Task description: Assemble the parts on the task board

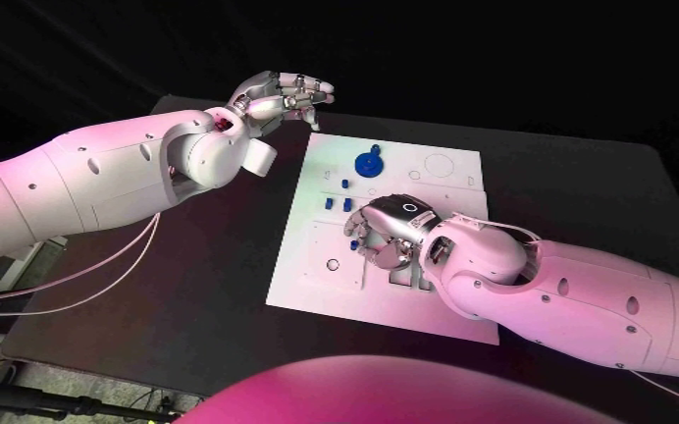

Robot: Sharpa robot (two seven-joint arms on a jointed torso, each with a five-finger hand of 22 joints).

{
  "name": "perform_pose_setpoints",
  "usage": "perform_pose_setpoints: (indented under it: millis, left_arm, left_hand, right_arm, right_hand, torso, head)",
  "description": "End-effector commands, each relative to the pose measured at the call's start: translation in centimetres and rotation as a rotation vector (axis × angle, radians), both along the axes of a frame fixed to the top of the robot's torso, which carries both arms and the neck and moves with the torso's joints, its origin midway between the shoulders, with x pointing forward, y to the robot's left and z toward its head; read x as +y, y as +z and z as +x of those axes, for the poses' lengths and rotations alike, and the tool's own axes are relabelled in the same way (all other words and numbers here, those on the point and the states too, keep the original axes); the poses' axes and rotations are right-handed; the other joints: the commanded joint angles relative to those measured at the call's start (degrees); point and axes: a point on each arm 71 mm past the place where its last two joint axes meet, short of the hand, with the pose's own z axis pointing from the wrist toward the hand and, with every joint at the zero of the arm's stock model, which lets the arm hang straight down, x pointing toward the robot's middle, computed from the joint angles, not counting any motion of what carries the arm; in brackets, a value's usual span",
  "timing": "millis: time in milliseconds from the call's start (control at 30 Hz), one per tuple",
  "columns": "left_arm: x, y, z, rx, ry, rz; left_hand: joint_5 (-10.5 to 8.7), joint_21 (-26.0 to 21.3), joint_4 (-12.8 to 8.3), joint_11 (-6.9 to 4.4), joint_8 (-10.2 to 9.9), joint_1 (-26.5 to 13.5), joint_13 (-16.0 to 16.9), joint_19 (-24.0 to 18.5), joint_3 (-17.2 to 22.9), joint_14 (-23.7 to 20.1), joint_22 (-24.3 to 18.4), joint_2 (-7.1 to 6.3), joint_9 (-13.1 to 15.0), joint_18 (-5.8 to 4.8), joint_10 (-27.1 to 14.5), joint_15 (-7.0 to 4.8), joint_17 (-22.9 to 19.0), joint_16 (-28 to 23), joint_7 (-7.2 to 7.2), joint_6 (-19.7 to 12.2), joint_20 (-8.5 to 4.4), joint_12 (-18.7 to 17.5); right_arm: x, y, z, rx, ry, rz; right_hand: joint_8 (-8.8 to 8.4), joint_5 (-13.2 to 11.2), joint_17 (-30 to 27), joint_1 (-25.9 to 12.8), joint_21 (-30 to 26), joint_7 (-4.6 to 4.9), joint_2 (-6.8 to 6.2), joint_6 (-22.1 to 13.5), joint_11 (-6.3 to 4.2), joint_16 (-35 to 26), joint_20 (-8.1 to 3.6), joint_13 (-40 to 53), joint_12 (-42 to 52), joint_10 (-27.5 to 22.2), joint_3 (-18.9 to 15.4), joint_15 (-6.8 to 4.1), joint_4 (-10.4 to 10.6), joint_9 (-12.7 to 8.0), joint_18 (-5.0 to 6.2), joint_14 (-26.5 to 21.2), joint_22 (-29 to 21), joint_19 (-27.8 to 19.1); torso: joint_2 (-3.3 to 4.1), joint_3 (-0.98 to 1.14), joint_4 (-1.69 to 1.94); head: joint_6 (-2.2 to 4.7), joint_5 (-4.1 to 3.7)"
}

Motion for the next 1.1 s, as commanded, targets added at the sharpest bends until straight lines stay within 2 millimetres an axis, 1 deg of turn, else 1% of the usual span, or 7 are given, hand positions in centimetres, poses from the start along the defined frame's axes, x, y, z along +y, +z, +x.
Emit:
perform_pose_setpoints:
  millis: [33,533,667,700,767,867,1100]
  left_arm:
    - [-0.2,0.1,-0.1,-0.002,-0.019,-0.006]
    - [0.1,0.1,-0.1,0.000,-0.016,-0.003]
    - [0.1,0.0,-0.1,0.000,-0.016,-0.003]
    - [0.1,0.0,-0.1,0.000,-0.016,-0.003]
    - [0.1,0.0,0.0,0.000,-0.016,-0.003]
    - [0.1,0.0,0.0,-0.001,-0.018,-0.004]
    - [0.0,0.0,0.0,-0.004,-0.019,-0.004]
  left_hand:
    - [0.23,-0.40,-0.02,0.00,-0.12,-0.50,-0.05,0.12,-0.34,-0.27,-0.10,-0.14,-0.09,0.43,-0.55,0.05,-0.06,-0.36,0.13,-0.47,0.44,-0.10]
    - [0.22,-0.43,-0.02,0.03,-0.15,-0.52,-0.07,0.14,-0.35,-0.27,-0.13,-0.14,-0.11,0.43,-0.67,0.07,-0.06,-0.36,0.16,-0.55,0.45,-0.13]
    - [0.22,-0.43,-0.02,0.03,-0.15,-0.52,-0.07,0.14,-0.35,-0.27,-0.13,-0.14,-0.11,0.43,-0.67,0.07,-0.06,-0.36,0.16,-0.55,0.45,-0.13]
    - [0.22,-0.43,-0.02,0.03,-0.15,-0.52,-0.07,0.14,-0.35,-0.27,-0.13,-0.14,-0.11,0.43,-0.67,0.07,-0.06,-0.36,0.16,-0.55,0.45,-0.13]
    - [0.22,-0.43,-0.02,0.03,-0.15,-0.52,-0.07,0.14,-0.35,-0.27,-0.13,-0.14,-0.11,0.43,-0.67,0.07,-0.06,-0.36,0.16,-0.55,0.45,-0.13]
    - [0.22,-0.43,-0.02,0.03,-0.15,-0.52,-0.07,0.14,-0.35,-0.27,-0.13,-0.14,-0.11,0.43,-0.67,0.07,-0.06,-0.36,0.16,-0.55,0.45,-0.13]
    - [0.21,-0.51,-0.02,0.05,-0.16,-0.55,-0.08,0.18,-0.38,-0.29,-0.19,-0.10,-0.11,0.42,-0.75,0.10,-0.07,-0.38,0.18,-0.61,0.46,-0.09]
  right_arm:
    - [-0.4,0.0,0.0,-0.005,-0.022,0.006]
    - [-5.4,3.9,1.0,0.072,-0.152,0.119]
    - [-7.7,5.6,2.3,0.095,-0.195,0.105]
    - [-8.2,5.9,2.6,0.090,-0.200,0.096]
    - [-9.0,6.4,3.0,0.076,-0.204,0.077]
    - [-9.8,6.6,3.5,0.056,-0.201,0.055]
    - [-10.4,5.3,3.4,0.008,-0.164,-0.016]
  right_hand:
    - [-0.36,-0.02,-0.30,-0.14,-0.32,-0.12,-0.66,-0.80,-0.06,-0.30,0.09,0.09,0.15,-0.49,-0.45,0.35,0.06,-0.06,-0.10,0.07,-0.17,-0.47]
    - [0.64,-0.03,-1.55,-1.69,-2.57,-0.11,-2.01,0.41,0.12,-1.01,0.06,0.39,1.57,-0.79,-2.68,0.42,1.22,0.77,0.15,-0.21,-1.39,-0.93]
    - [0.35,-0.05,-2.18,-2.20,-4.33,0.44,-2.97,-0.51,1.00,-1.28,0.74,-0.73,0.07,-6.90,-7.03,1.20,2.13,0.90,0.32,-0.41,-2.37,-1.38]
    - [0.18,-0.01,-2.40,-0.92,-5.67,0.25,-1.84,-1.14,1.38,-1.31,1.10,-0.95,0.39,-9.20,-12.26,1.22,2.77,0.99,0.46,-0.52,-3.11,-1.79]
    - [-0.26,0.02,-3.42,5.01,-8.32,-0.76,1.67,-2.30,1.99,-1.70,1.59,-0.94,1.56,-13.13,-28.96,2.04,6.43,1.11,0.89,-1.08,-4.56,-2.49]
    - [-1.26,-0.06,-4.33,14.17,-9.95,0.10,-0.31,-3.48,2.38,-1.68,1.96,-1.07,3.86,-16.10,-36.09,2.09,20.29,1.19,0.94,-1.17,-5.48,-2.08]
    - [-2.00,0.12,-5.28,15.25,-10.83,-0.11,-0.93,-4.40,2.60,-2.27,1.94,-1.20,3.33,-17.31,-36.93,2.48,21.24,0.78,1.15,-1.41,-5.99,-2.11]
  torso:
    - [-0.03,0.00,-0.05]
    - [-0.22,-0.10,-0.20]
    - [-0.25,-0.12,-0.15]
    - [-0.28,-0.14,-0.18]
    - [-0.35,-0.15,-0.24]
    - [-0.26,-0.10,-0.19]
    - [-0.15,0.05,-0.17]
  head:
    - [-0.05,-0.04]
    - [1.19,-1.19]
    - [1.97,-2.15]
    - [2.14,-2.38]
    - [2.42,-2.88]
    - [2.92,-3.77]
    - [3.50,-4.25]
